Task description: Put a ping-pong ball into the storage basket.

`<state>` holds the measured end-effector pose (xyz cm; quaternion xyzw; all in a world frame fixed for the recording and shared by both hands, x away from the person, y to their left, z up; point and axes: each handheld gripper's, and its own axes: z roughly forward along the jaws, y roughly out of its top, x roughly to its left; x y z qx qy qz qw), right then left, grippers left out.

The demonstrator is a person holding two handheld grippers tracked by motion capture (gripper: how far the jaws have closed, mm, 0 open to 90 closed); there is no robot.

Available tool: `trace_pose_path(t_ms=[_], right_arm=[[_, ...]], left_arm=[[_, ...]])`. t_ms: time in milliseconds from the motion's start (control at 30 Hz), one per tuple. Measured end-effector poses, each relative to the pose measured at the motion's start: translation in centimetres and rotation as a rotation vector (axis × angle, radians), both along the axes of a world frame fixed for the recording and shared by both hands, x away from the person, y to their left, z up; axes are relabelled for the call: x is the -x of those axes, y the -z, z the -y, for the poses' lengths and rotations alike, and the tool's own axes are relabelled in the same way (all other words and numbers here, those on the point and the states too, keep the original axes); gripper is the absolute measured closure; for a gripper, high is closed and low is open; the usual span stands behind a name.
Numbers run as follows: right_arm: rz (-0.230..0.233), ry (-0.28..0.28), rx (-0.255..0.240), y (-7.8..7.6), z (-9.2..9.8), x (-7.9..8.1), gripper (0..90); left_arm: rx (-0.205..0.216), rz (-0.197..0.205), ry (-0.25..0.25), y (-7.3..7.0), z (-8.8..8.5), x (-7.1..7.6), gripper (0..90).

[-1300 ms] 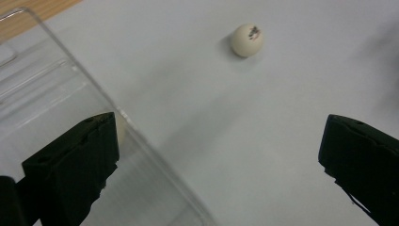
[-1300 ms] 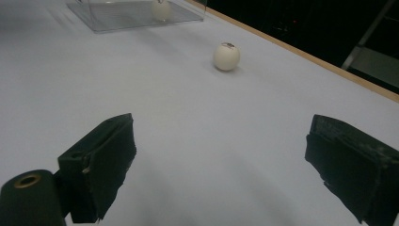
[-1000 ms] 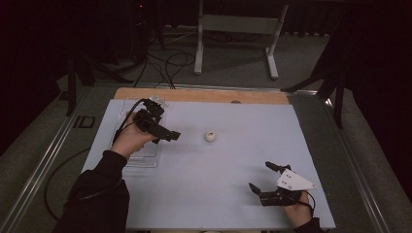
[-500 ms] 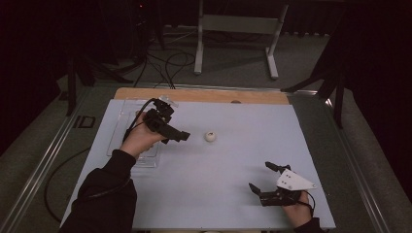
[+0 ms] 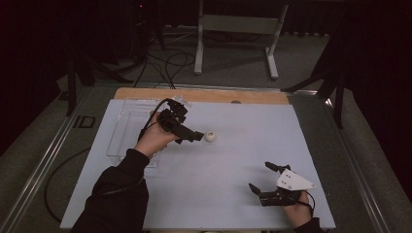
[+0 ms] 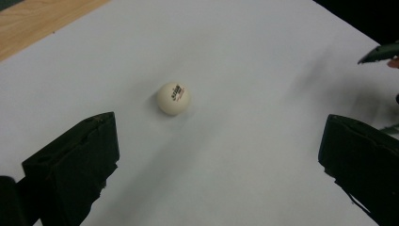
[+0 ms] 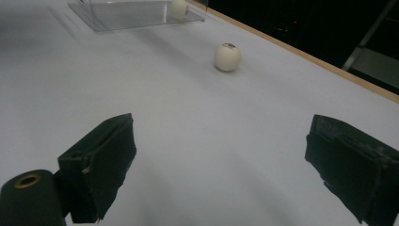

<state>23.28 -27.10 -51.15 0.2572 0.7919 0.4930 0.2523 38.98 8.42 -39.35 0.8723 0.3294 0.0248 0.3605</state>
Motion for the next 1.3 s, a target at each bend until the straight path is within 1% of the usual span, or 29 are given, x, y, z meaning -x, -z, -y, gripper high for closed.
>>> trace_pose_path(t_ms=[67, 100, 200, 233, 267, 300, 400, 500, 767, 800, 867, 900, 933, 1033, 1133, 1167, 1200, 1233, 1300], right_arm=[[-0.001, -0.001, 0.0, 0.0, 0.0, 0.0, 9.0], [0.0, -0.002, 0.0, 0.0, 0.0, 0.0, 9.0], [0.001, -0.002, 0.001, 0.0, 0.0, 0.0, 9.0], [0.0, -0.002, -0.002, 0.0, 0.0, 0.0, 9.0], [0.0, -0.003, 0.0, 0.0, 0.0, 0.0, 9.0], [-0.001, -0.003, 0.0, 0.0, 0.0, 0.0, 9.0], [-0.003, -0.004, 0.0, 0.0, -0.1, 0.0, 9.0], [-0.004, -0.005, -0.002, 0.1, 0.0, -0.1, 9.0], [-0.005, -0.006, -0.002, 0.1, 0.0, 0.0, 9.0], [-0.005, -0.007, -0.001, 0.1, -0.1, -0.1, 9.0], [-0.007, -0.008, -0.001, 0.1, -0.1, 0.0, 9.0], [-0.006, -0.009, -0.001, 0.1, -0.1, 0.0, 9.0], [-0.006, -0.009, -0.003, 0.1, -0.1, 0.0, 9.0], [-0.007, -0.006, -0.003, 0.1, 0.0, -0.1, 9.0], [-0.008, -0.008, -0.005, 0.1, -0.1, 0.0, 9.0], [-0.011, -0.008, -0.005, 0.1, -0.1, 0.0, 9.0], [-0.012, -0.007, -0.003, 0.1, -0.1, 0.0, 9.0], [-0.012, -0.007, -0.003, 0.1, -0.1, 0.0, 9.0], [-0.009, -0.006, -0.003, 0.1, -0.1, 0.0, 9.0]], left_arm=[[0.004, 0.012, -0.002, 0.1, 0.3, 0.0, 0.4], [0.016, 0.017, 0.001, 0.1, 0.5, -0.1, 0.4], [0.055, 0.032, -0.013, 0.1, 0.8, -0.1, 0.4], [0.062, 0.042, -0.017, 0.2, 0.9, -0.2, 0.4], [0.065, 0.043, -0.013, 0.2, 1.0, -0.2, 0.4], [0.066, 0.043, -0.021, 0.3, 1.1, -0.2, 0.4], [0.051, 0.056, -0.028, 0.7, 1.6, -0.3, 0.4], [0.052, 0.063, -0.035, 1.1, 2.0, -0.4, 0.4], [0.049, 0.064, -0.031, 1.9, 3.0, -0.6, 0.4], [0.038, 0.057, -0.036, 2.1, 3.4, -0.7, 0.4], [0.032, 0.053, -0.034, 2.3, 3.5, -0.8, 0.4], [0.021, 0.049, -0.036, 2.7, 3.8, -0.9, 0.5], [0.02, 0.046, -0.04, 2.8, 3.9, -0.9, 0.4], [0.023, 0.042, -0.044, 3.1, 4.1, -1.1, 0.5], [0.018, 0.039, -0.049, 3.4, 4.4, -1.2, 1.2], [0.025, 0.033, -0.05, 3.7, 4.6, -1.3, 1.3], [0.018, 0.034, -0.049, 3.8, 4.6, -1.3, 1.3], [0.025, 0.031, -0.053, 3.9, 4.7, -1.4, 1.5], [0.023, 0.031, -0.058, 4.1, 4.8, -1.5, 1.6]])
